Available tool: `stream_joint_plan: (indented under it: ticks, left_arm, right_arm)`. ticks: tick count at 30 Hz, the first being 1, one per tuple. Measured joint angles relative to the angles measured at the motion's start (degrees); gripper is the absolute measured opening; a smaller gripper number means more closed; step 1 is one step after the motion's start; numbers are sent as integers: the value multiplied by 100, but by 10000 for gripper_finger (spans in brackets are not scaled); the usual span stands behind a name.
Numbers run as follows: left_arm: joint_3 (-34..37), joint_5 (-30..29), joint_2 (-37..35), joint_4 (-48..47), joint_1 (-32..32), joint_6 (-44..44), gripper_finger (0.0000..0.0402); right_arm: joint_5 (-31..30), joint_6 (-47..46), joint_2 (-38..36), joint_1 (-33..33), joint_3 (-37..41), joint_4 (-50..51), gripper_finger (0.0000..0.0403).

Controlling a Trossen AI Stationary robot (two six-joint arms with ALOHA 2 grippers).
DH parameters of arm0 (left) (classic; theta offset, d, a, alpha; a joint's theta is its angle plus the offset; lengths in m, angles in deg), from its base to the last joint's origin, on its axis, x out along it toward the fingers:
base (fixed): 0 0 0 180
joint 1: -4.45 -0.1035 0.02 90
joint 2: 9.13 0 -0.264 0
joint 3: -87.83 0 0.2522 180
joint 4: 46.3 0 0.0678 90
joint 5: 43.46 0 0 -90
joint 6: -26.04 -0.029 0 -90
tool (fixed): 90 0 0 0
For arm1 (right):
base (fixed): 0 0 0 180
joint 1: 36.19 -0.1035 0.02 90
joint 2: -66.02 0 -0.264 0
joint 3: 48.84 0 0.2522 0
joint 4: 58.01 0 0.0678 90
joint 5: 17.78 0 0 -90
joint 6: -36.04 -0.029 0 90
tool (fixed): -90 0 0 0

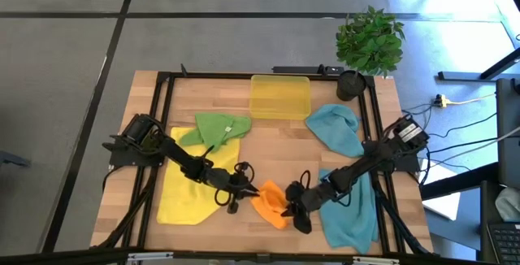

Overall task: Fold microfiber towels
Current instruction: Fold the orange microfiber cloth

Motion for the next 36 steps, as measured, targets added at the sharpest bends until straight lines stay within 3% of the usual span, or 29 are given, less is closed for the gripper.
stream_joint_plan:
  ticks: [10, 17, 25, 29, 36]
  left_arm:
    - [0, -2, -76, 12, -10, -78, 105]
    - [0, -105, -328, -96, -26, -403, 108]
    - [0, -130, -708, -209, -9, -774, 108]
    - [-2, 402, -602, -292, 91, -972, 108]
    - [-5, 332, -158, -140, 243, -968, 108]
  right_arm:
    - [-284, -220, -45, -85, 0, 322, 5]
    - [-701, -562, -45, -79, 0, 1024, 5]
    - [-837, -652, -45, -79, 0, 1099, 6]
    - [-1084, -650, -45, -77, 0, 1159, 14]
    - [-1381, -172, -45, -71, 0, 1226, 48]
